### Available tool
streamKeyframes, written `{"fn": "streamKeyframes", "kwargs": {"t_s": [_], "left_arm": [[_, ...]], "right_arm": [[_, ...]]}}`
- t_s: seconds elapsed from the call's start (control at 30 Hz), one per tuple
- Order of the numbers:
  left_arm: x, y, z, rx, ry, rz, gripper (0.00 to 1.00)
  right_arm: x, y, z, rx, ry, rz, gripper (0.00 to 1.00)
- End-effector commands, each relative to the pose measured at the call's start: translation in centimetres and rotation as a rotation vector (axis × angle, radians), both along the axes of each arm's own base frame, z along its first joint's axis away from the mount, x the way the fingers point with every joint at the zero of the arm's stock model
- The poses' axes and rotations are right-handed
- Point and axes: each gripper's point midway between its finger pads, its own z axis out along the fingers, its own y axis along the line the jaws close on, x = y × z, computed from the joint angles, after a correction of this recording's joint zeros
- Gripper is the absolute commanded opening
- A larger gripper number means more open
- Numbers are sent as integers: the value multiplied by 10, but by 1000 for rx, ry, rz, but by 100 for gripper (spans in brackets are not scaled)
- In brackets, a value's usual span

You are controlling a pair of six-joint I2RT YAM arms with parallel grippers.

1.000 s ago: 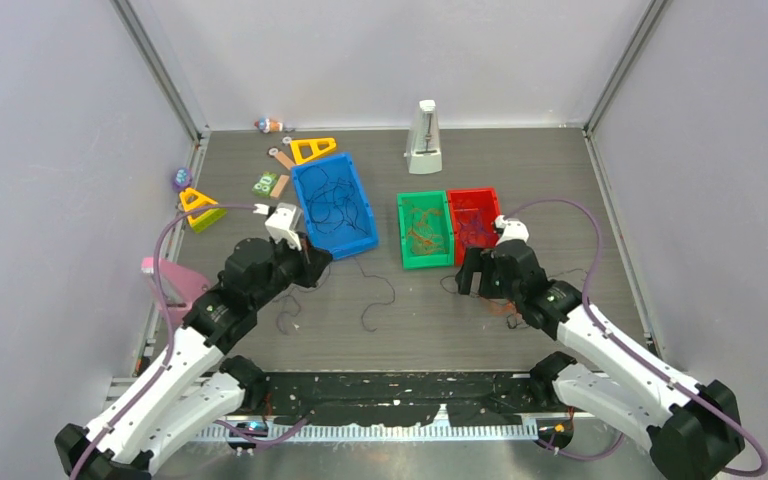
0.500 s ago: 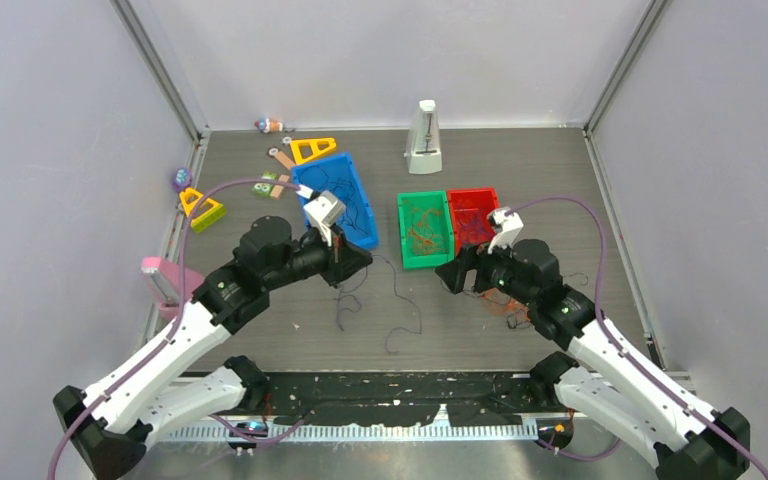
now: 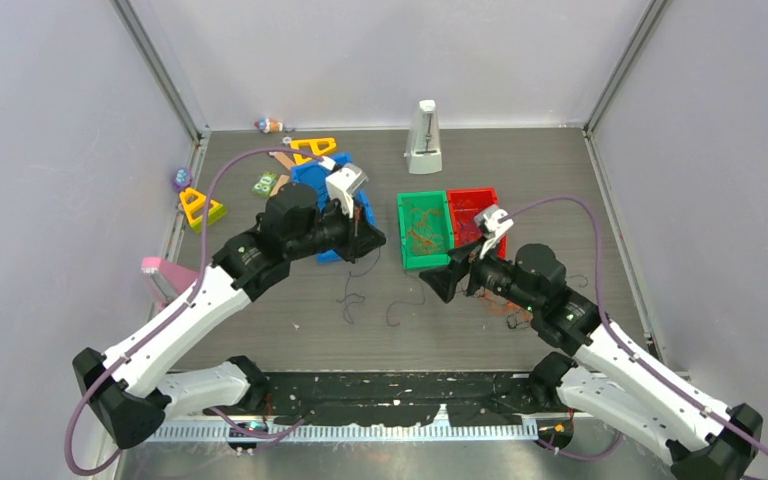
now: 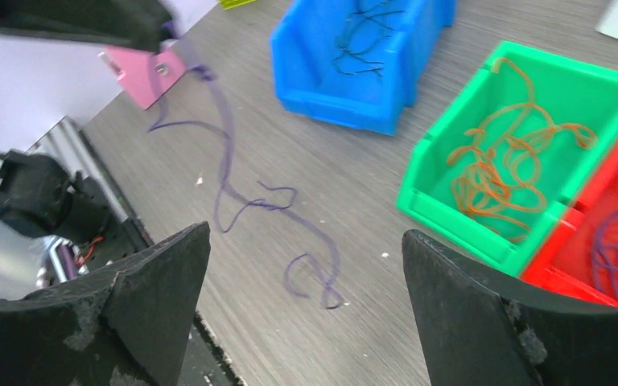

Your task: Untangle the cables

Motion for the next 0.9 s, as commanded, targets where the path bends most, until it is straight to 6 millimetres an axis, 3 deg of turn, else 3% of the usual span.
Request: {"fn": "streamKeyframes", "kwargs": {"t_s": [0.0,0.1,0.33,0.47,0.67,0.87], "left_arm": [[4,-7,24,-15,-1,0,0],[7,-10,28,-20,8,14,0],[16,-13,43,-123,19,101,0],[17,-18,52,-171,9,99,0],[18,-17,59,-208,4,117,0],[16,-15,83,-301,-17,134,0]], "right_arm": [[2,28,59,55,-195,29,94],[3,51,62,44,-208,38,94],[28,88,66,130,-144,-78,94],[29,111,68,134,-135,-57,93],[34,125,69,156,-139,-68,78],[38,137,62,156,-148,-52,73]]}}
